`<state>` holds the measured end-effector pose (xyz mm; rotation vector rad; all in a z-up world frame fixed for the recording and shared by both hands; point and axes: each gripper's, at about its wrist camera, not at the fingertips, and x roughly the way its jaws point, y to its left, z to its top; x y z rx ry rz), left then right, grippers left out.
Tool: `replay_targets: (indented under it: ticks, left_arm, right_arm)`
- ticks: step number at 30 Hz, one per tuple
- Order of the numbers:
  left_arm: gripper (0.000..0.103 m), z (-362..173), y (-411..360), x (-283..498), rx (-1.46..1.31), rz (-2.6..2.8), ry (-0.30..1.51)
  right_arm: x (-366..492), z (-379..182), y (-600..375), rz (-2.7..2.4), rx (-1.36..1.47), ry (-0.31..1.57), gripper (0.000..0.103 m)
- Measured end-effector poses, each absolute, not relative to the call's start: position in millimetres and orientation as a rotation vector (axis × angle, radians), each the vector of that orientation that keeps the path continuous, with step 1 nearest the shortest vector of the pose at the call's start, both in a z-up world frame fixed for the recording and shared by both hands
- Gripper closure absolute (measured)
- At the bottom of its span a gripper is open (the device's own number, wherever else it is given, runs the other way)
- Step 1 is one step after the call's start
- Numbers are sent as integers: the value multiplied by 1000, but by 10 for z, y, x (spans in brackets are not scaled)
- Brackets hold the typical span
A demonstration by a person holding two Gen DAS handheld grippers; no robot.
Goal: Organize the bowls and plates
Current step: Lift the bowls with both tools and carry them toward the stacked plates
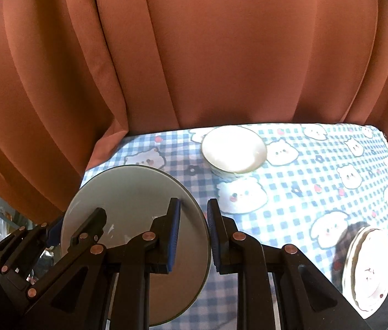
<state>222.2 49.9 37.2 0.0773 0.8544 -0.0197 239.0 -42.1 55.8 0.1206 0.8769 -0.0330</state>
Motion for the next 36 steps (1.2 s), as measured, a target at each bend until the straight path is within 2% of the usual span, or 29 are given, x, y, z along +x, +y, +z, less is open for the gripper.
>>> replay_targets:
  ticks: [18,36]
  left_arm:
    - [80,259,-395,1484,24,28,890]
    - [80,-155,-972,1173,44,-24,963]
  right_arm:
    - [1434,499,-1434,41,95,907,79]
    - [1050,124,-1999,26,71,975,79]
